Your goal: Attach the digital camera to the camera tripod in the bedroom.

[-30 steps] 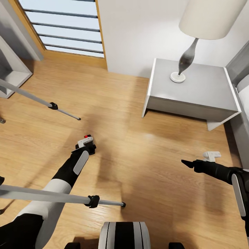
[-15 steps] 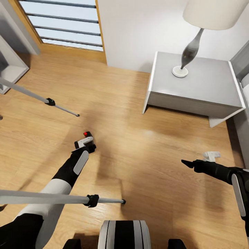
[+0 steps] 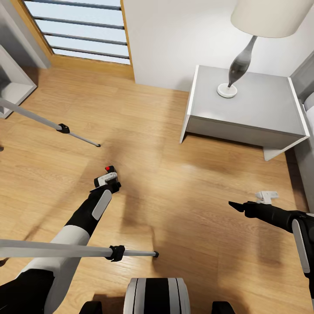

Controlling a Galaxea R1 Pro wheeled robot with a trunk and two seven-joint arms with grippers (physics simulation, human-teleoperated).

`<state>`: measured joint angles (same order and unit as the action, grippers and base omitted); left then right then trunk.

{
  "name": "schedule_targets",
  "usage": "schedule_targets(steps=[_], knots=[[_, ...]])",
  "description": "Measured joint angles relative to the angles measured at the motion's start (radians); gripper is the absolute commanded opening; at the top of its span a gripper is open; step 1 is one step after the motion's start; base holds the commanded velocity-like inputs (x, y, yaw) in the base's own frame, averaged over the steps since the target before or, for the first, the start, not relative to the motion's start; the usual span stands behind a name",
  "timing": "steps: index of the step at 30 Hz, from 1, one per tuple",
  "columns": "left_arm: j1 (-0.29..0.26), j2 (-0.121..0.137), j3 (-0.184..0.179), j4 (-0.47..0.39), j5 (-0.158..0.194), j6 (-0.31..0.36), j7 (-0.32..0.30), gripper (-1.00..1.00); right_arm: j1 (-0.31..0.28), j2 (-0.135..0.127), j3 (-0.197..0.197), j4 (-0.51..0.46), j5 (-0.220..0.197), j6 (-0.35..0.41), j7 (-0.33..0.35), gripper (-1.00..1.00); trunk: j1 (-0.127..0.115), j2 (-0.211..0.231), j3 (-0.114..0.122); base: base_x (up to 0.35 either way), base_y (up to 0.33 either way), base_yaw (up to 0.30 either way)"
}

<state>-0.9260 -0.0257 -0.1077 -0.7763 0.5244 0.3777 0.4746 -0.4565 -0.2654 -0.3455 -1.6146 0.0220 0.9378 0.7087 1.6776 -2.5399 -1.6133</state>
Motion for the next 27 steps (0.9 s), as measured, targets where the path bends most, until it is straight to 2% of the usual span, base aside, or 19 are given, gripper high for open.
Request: schedule_targets(steps=[10, 20, 27], knots=[[-0.002, 0.002, 0.001, 0.0, 0.0, 0.003, -0.003, 1.0, 0.0, 0.0, 0.0, 0.0, 0.0, 0.0, 0.0, 1.0, 0.0, 0.0, 0.0, 0.0, 0.0, 0.0], [-0.003, 0.003, 0.001, 0.0, -0.002, 0.002, -0.022, 1.0, 0.001, 0.001, 0.001, 0.0, 0.0, 0.0, 0.0, 1.0, 0.005, -0.002, -0.039, 0.0, 0.0, 0.0], [-0.004, 0.005, -0.001, -0.001, -0.002, 0.003, -0.037, 1.0, 0.003, 0.001, 0.001, 0.0, 0.0, 0.0, 0.0, 1.0, 0.004, -0.002, -0.039, 0.0, 0.0, 0.0]])
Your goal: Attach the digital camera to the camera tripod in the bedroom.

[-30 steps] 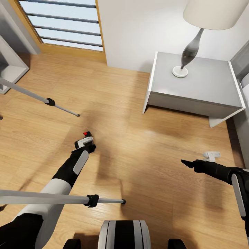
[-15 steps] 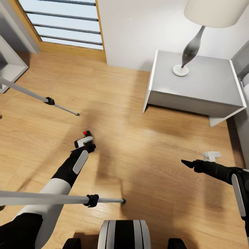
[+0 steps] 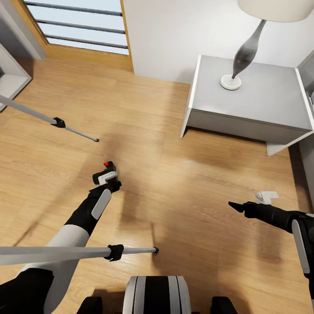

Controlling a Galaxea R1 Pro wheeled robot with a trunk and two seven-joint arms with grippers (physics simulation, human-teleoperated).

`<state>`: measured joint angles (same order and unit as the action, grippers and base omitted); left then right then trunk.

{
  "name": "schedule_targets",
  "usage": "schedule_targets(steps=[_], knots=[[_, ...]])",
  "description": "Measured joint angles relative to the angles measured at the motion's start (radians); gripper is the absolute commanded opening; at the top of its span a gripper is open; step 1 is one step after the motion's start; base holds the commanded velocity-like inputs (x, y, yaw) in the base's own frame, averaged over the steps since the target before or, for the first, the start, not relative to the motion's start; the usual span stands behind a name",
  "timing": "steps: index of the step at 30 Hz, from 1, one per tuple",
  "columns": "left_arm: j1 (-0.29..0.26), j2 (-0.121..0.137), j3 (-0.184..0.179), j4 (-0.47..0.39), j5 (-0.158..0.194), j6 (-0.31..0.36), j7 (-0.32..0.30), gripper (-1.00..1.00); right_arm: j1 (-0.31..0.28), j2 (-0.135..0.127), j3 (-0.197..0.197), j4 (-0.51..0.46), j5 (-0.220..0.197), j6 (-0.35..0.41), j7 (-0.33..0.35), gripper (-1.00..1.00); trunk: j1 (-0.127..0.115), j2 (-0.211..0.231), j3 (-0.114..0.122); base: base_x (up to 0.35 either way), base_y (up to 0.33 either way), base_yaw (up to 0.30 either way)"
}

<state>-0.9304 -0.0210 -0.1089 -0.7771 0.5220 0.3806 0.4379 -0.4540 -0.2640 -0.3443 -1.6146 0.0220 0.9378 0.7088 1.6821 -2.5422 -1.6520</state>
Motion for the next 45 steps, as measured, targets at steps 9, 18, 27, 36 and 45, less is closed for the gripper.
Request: schedule_targets(steps=[9, 18, 27, 36, 45], knots=[[0.001, 0.002, -0.001, 0.0, -0.002, -0.003, -0.025, 1.0, 0.001, 0.001, 0.0, 0.0, 0.0, 0.0, -0.001, 1.0, 0.0, 0.0, 0.0, 0.0, 0.0, 0.0], [0.001, 0.004, -0.001, 0.0, -0.003, -0.006, -0.035, 1.0, 0.002, 0.001, 0.0, 0.0, 0.0, 0.0, 0.0, 1.0, 0.0, 0.0, 0.0, 0.0, 0.0, 0.0], [0.0, 0.004, -0.001, -0.001, -0.032, -0.011, -0.049, 1.0, 0.001, 0.002, 0.001, 0.0, 0.0, 0.0, 0.0, 1.0, 0.0, 0.0, 0.0, 0.0, 0.0, 0.0], [-0.003, 0.001, 0.002, 0.001, -0.095, -0.033, -0.078, 1.0, -0.001, 0.005, 0.001, 0.0, 0.0, 0.001, -0.001, 1.0, 0.0, 0.0, 0.0, 0.0, 0.0, 0.0], [-0.026, 0.001, 0.003, 0.025, -0.115, -0.041, -0.087, 1.0, 0.003, 0.014, 0.006, 0.0, 0.0, 0.0, -0.001, 1.0, 0.0, 0.0, 0.0, 0.0, 0.0, 0.0]])
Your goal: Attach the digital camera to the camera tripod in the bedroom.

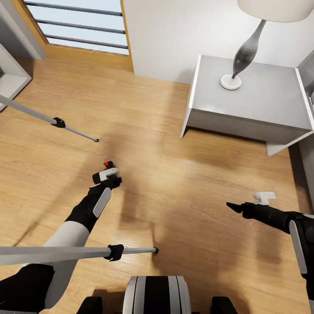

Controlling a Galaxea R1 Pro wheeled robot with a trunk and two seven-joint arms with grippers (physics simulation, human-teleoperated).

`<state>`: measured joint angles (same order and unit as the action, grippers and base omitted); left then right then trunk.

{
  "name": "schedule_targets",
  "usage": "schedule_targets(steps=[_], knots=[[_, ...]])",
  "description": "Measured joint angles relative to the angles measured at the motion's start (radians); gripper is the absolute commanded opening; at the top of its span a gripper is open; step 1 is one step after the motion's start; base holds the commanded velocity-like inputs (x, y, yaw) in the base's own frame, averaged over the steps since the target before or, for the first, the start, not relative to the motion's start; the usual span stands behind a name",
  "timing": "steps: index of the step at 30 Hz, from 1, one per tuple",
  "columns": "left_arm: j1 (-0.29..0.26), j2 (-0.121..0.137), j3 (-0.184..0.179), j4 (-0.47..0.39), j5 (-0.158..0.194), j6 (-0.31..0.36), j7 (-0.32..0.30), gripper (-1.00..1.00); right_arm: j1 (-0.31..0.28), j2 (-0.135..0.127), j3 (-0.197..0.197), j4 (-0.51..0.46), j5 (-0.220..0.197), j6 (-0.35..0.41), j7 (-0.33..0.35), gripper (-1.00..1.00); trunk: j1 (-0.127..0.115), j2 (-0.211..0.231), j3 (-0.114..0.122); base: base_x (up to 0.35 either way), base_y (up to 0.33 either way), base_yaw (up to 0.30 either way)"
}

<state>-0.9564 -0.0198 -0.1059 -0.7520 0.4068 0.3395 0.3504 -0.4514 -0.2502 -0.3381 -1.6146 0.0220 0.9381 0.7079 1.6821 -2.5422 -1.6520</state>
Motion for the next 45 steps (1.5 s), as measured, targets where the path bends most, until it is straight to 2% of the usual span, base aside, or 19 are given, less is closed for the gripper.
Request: schedule_targets(steps=[15, 31, 43, 45], knots=[[-0.016, -0.002, -0.001, 0.036, -0.006, -0.052, -0.006, 1.0, 0.002, 0.003, 0.003, 0.0, 0.0, 0.0, 0.0, 1.0, 0.0, 0.0, 0.0, 0.0, 0.0, 0.0], [-0.029, -0.001, 0.001, 0.039, -0.003, -0.05, -0.007, 1.0, 0.003, 0.003, 0.003, 0.0, 0.0, 0.0, 0.0, 1.0, 0.0, 0.0, 0.0, 0.0, 0.0, 0.0], [-0.067, -0.006, 0.001, 0.058, -0.002, -0.041, -0.007, 1.0, 0.003, 0.003, 0.005, 0.0, 0.0, 0.0, 0.0, 1.0, 0.0, 0.0, 0.0, 0.0, 0.0, 0.0], [-0.077, -0.006, 0.002, 0.069, -0.002, -0.041, -0.007, 1.0, 0.003, 0.003, 0.005, 0.0, 0.0, 0.0, 0.0, 1.0, 0.001, 0.0, -0.008, 0.0, 0.0, 0.0]])
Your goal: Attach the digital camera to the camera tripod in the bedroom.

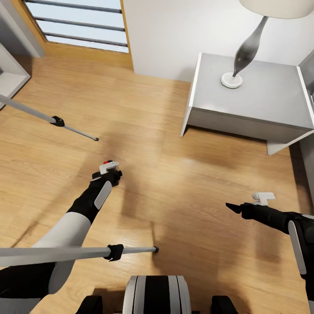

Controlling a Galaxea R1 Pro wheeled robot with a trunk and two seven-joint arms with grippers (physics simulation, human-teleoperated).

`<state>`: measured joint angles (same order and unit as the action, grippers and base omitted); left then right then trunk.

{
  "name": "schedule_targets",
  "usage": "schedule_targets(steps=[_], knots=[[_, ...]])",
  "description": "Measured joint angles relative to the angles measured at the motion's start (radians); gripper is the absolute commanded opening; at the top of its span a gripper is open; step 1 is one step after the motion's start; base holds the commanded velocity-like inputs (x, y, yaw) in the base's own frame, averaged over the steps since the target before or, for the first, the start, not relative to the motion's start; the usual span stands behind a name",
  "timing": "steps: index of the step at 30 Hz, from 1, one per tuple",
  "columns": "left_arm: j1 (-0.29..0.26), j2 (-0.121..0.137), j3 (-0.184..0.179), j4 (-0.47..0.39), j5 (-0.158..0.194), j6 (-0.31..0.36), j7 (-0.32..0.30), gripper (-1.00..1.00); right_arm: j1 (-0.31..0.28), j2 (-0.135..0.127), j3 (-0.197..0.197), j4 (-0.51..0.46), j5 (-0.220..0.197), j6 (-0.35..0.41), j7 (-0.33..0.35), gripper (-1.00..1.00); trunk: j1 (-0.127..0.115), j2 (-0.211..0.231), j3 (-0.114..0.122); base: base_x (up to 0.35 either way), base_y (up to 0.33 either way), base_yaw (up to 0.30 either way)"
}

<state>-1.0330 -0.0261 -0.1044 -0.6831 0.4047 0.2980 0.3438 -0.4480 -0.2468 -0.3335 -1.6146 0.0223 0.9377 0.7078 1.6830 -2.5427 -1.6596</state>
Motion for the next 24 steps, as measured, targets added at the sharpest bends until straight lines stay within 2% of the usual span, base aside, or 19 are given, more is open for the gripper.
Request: schedule_targets(steps=[17, 24], knots=[[-0.021, 0.004, 0.0, 0.023, 0.0, -0.001, 0.0, 1.0, 0.001, 0.0, 0.001, 0.0, 0.0, 0.0, 0.0, 1.0, 0.008, -0.004, -0.066, 0.0, 0.0, 0.0], [-0.021, 0.005, -0.001, 0.03, -0.002, -0.003, 0.0, 1.0, 0.001, 0.0, 0.002, 0.0, 0.0, 0.0, 0.0, 1.0, 0.008, -0.004, -0.066, 0.0, 0.0, 0.0]])
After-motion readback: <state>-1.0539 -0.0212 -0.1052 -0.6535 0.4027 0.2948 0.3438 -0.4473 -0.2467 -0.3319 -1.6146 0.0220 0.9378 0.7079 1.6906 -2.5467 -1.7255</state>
